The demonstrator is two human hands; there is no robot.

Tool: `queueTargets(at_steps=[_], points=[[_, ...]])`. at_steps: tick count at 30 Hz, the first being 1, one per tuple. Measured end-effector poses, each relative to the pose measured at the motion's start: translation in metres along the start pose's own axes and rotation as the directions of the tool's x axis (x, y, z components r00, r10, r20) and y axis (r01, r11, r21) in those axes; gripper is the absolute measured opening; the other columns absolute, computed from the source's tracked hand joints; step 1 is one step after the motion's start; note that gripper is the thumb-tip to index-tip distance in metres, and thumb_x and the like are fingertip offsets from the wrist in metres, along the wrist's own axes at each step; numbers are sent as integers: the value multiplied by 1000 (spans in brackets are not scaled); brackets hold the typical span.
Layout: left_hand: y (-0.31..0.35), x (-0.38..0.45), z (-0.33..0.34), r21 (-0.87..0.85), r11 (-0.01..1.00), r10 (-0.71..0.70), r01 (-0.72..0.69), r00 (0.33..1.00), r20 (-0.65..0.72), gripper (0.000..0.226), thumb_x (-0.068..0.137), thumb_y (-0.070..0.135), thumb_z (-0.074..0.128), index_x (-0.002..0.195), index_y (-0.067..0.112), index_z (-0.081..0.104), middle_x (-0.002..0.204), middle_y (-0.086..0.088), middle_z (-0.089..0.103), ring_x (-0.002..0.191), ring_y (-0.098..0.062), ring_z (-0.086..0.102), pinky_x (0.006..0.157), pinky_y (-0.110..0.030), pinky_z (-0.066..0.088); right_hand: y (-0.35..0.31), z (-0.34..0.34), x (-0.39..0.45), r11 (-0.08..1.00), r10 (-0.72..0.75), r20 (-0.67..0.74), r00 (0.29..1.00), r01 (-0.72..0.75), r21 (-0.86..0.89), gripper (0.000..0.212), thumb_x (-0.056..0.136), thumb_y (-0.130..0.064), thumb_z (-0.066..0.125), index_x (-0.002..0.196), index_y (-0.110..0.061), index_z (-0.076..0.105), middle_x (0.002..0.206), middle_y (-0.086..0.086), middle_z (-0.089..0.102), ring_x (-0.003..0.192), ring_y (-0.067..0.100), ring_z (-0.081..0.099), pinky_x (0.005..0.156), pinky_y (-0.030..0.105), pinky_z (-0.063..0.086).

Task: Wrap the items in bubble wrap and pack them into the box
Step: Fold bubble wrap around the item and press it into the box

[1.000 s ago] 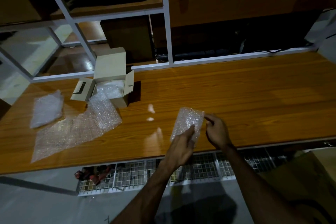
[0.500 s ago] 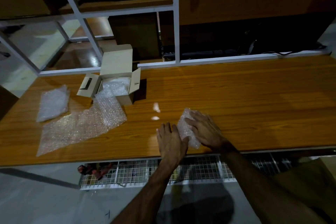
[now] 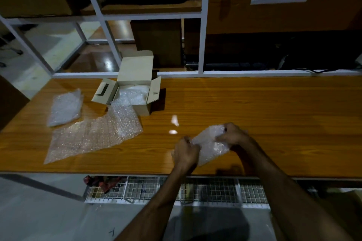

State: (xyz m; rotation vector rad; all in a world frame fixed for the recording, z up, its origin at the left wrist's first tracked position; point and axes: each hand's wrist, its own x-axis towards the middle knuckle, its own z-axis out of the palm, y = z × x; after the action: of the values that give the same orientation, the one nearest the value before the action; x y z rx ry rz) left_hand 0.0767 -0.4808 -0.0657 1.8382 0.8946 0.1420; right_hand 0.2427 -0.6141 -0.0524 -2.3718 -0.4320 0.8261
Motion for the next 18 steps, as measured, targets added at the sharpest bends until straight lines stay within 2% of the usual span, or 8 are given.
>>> queueTargets(at_steps=[1, 3, 6, 8, 10, 12, 15, 18], points=[[2, -2, -8, -142, 989, 28, -26, 1000, 13, 9, 92, 18, 68, 91, 16, 60, 93, -10, 68, 89, -31, 66, 78, -53, 59, -2, 0, -3, 986, -12, 7, 1000, 11, 166, 22, 86, -17, 83, 104, -13, 70, 99, 10, 77, 84, 26, 75, 74, 42, 63], [4, -1, -25, -324, 943, 80, -76, 997, 0, 9, 100, 8, 64, 95, 12, 57, 98, -13, 66, 90, -27, 65, 76, -46, 58, -8, -2, -9, 925, -65, -31, 997, 72, 373, 19, 88, -11, 81, 104, -13, 73, 102, 9, 79, 88, 25, 77, 79, 43, 64], [9, 6, -51, -414, 908, 32, -62, 996, -79, 9, 100, 6, 65, 99, 11, 57, 93, -7, 65, 80, -17, 62, 63, -26, 54, -30, 4, -20, 806, -121, -61, 991, 134, 577, 24, 91, -10, 77, 112, -10, 67, 111, 9, 75, 97, 24, 73, 81, 37, 59], [9, 14, -66, -499, 865, -32, -43, 989, -141, 16, 98, 6, 69, 104, 7, 54, 86, -3, 62, 71, -13, 57, 55, -19, 48, -45, 13, -23, 712, -83, -85, 993, 119, 692, 28, 92, -8, 75, 116, -8, 59, 106, 5, 73, 94, 18, 70, 75, 33, 53], [11, 21, -81, -560, 827, -88, -41, 976, -200, 27, 95, 6, 73, 107, 9, 50, 81, 0, 57, 67, -10, 53, 54, -18, 46, -59, 23, -24, 666, -62, -121, 991, 131, 735, 33, 91, -14, 78, 114, -14, 55, 104, 3, 75, 96, 18, 69, 74, 34, 50], [13, 27, -94, -577, 812, -69, -91, 966, -250, 31, 95, 3, 72, 103, 13, 45, 77, 2, 53, 60, -5, 51, 55, -20, 43, -71, 34, -22, 638, -61, -170, 983, 170, 751, 32, 91, -18, 79, 110, -18, 52, 107, 5, 76, 101, 20, 70, 79, 38, 52], [15, 36, -114, -457, 846, 109, -276, 927, -358, 28, 96, -5, 64, 98, 14, 43, 79, 0, 51, 60, -1, 51, 57, -24, 43, -91, 46, -19, 642, -57, -282, 958, 251, 725, 21, 94, -12, 74, 97, -15, 54, 101, 7, 72, 96, 19, 68, 84, 37, 52], [15, 42, -133, -336, 829, 302, -446, 864, -402, 17, 102, -3, 53, 100, 14, 54, 89, -7, 57, 75, -15, 57, 60, -36, 48, -116, 52, -20, 637, -80, -349, 934, 317, 703, 14, 95, -3, 69, 88, -11, 61, 94, 5, 69, 93, 21, 67, 75, 28, 54]])
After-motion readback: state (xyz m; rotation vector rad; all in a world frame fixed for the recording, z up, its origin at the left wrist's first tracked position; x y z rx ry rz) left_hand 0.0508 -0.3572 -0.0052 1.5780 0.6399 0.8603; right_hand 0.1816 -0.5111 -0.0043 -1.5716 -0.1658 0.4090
